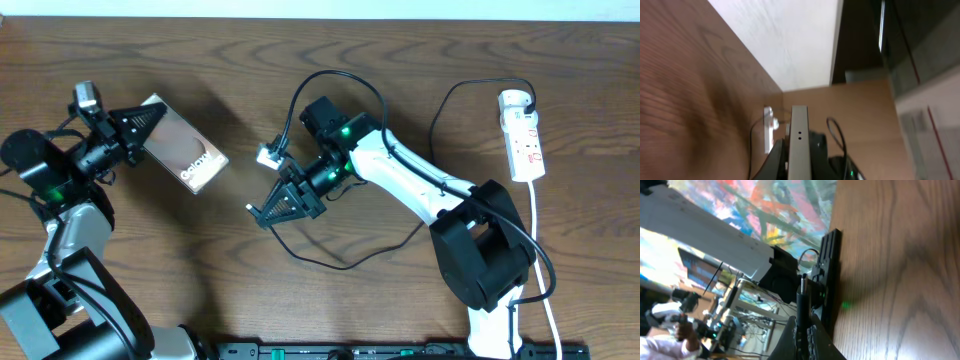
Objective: Plug charger to phone and switch on socket
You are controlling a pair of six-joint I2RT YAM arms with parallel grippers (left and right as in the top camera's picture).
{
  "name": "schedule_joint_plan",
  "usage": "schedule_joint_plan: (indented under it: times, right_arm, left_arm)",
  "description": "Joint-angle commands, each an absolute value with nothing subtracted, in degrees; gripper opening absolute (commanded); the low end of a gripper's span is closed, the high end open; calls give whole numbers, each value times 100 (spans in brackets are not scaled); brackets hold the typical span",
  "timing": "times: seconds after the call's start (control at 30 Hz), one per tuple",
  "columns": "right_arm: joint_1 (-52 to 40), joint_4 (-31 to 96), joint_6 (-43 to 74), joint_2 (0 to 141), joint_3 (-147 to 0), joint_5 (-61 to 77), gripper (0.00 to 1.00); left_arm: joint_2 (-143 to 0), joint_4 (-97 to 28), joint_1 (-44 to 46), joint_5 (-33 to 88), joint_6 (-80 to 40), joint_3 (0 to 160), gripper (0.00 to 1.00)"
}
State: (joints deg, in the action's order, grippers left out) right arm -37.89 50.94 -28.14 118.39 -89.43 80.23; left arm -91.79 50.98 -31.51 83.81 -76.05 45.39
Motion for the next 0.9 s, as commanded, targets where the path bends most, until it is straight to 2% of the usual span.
schedule_joint_plan:
  times: [0.0,0.2,0.37,0.87]
  right_arm:
    - [-3791,4591,-2132,11841,-8986,8355,1]
    - [-3776,3618,-735,11841,-8986,8532,1]
    - [-3800,3267,-169,11841,-8986,8952,1]
    - [-3868,3085,-132,11843,-8978,8952,1]
  left_arm:
    - [-9098,5446,-2963,9006,-7461,4609,7]
    - [-9098,5850,-2733,8993,-7459,4609,7]
    - [-9098,5907,-2703,8768,-7509,4609,7]
    - [-9098,5935,-2703,7883,-7524,4609,7]
